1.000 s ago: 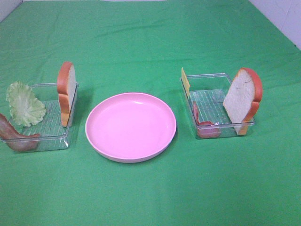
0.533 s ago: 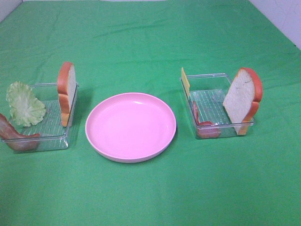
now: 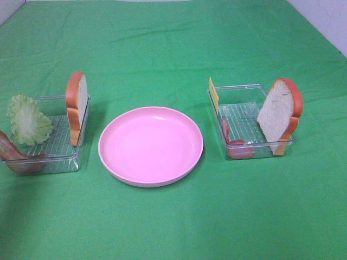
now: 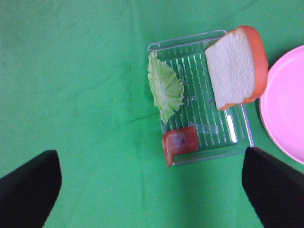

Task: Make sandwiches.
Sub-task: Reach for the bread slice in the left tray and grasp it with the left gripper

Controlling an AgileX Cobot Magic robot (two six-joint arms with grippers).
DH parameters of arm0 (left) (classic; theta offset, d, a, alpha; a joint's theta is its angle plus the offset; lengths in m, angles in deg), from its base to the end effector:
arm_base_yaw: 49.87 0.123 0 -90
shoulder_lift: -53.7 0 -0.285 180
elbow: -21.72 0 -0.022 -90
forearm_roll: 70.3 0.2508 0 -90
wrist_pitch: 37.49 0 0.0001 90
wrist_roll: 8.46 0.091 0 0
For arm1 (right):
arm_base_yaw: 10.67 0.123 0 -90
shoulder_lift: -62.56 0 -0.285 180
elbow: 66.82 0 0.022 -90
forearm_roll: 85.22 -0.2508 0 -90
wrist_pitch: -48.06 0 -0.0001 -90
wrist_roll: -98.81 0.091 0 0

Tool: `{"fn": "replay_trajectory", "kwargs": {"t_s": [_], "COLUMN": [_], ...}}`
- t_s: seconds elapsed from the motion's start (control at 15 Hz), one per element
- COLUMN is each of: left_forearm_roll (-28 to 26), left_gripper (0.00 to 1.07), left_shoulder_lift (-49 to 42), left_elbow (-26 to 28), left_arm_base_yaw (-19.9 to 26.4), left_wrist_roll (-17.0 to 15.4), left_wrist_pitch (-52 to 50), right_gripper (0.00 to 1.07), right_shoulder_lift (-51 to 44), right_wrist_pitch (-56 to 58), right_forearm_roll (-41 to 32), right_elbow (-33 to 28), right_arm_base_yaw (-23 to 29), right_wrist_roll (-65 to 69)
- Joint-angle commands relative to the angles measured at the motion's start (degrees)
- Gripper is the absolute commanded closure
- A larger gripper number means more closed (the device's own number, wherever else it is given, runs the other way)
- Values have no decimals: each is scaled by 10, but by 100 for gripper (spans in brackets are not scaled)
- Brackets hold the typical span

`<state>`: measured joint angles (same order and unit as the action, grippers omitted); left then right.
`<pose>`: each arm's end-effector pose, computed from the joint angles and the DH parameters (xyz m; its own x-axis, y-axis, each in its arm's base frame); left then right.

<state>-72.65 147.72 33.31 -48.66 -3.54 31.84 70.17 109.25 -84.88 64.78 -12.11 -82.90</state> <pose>0.3087 0.0030 0.3820 -0.8786 0.0527 -0.4746 0.0599 0.9982 0.0001 -0.0060 -0.0003 0.2775 -0.4577 -0.0212 -0.8889 0.0148 0.9994 -0.0315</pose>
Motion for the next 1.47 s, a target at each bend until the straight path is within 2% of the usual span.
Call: {"fn": "replay_trajectory", "kwargs": {"t_s": [0.07, 0.13, 0.2, 0.33, 0.47, 0.67, 0.73, 1.47], "left_forearm_roll": [-1, -8, -12, 10, 23, 18, 17, 13], "left_gripper": [10, 10, 10, 10, 10, 10, 10, 10], "left_shoulder_lift": [78, 154, 167, 214, 256, 287, 305, 410], "left_elbow": [68, 135, 145, 164, 164, 164, 164, 163], "left_arm_base_yaw": [-29, -77, -84, -127, -165, -185, -186, -183], "left_wrist_roll": [6, 0, 0, -9, -43, -58, -77, -77], "left_wrist_pitch": [42, 42, 42, 42, 42, 41, 38, 5], "right_gripper": [11, 11, 11, 11, 11, 11, 11, 11], "right_shoulder_lift": [2, 2, 2, 2, 2, 2, 2, 2], "right_wrist_pitch": [-6, -6, -6, -6, -6, -6, -6, -6], "right_forearm_roll": [1, 1, 1, 1, 1, 1, 1, 1], "right_elbow": [0, 0, 0, 0, 0, 0, 0, 0], "right_arm_base_yaw": [-1, -1, -1, -1, -1, -1, -1, -1], "right_wrist_roll": [7, 7, 7, 7, 7, 7, 7, 7]}}
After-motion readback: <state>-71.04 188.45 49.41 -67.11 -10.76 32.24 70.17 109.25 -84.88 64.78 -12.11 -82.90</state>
